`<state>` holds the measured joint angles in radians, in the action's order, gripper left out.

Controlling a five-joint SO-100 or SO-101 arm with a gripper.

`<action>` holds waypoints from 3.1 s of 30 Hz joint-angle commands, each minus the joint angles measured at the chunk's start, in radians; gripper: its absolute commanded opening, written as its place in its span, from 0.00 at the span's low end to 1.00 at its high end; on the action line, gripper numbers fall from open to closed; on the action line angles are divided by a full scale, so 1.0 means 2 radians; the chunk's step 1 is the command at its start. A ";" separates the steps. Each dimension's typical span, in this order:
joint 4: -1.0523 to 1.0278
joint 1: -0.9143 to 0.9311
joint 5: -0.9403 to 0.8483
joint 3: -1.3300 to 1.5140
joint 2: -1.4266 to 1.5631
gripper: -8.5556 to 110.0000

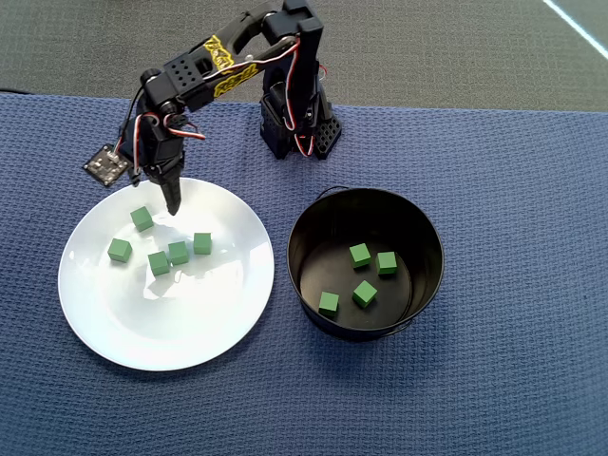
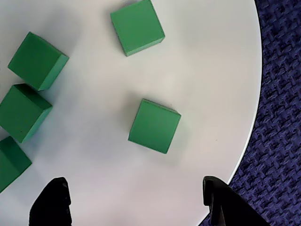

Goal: Pick up the green cubes from the white plate and place them in the black recipient

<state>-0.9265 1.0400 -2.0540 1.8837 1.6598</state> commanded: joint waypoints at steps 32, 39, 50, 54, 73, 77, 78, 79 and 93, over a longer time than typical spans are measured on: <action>0.053 -0.016 0.225 -0.052 -0.124 0.31; 0.058 -0.018 0.222 -0.051 -0.133 0.31; 0.080 -0.014 0.214 -0.050 -0.153 0.30; 0.106 -0.015 0.216 -0.045 -0.157 0.07; -0.125 -0.066 0.379 -0.140 -0.013 0.07; -0.186 -0.104 0.427 -0.144 0.050 0.07; -0.197 -0.118 0.448 -0.146 0.064 0.07; -0.209 -0.133 0.470 -0.150 0.077 0.07; -0.331 -0.466 0.800 -0.263 0.131 0.07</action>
<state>-1.5570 0.2286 -0.5737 1.4680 1.8899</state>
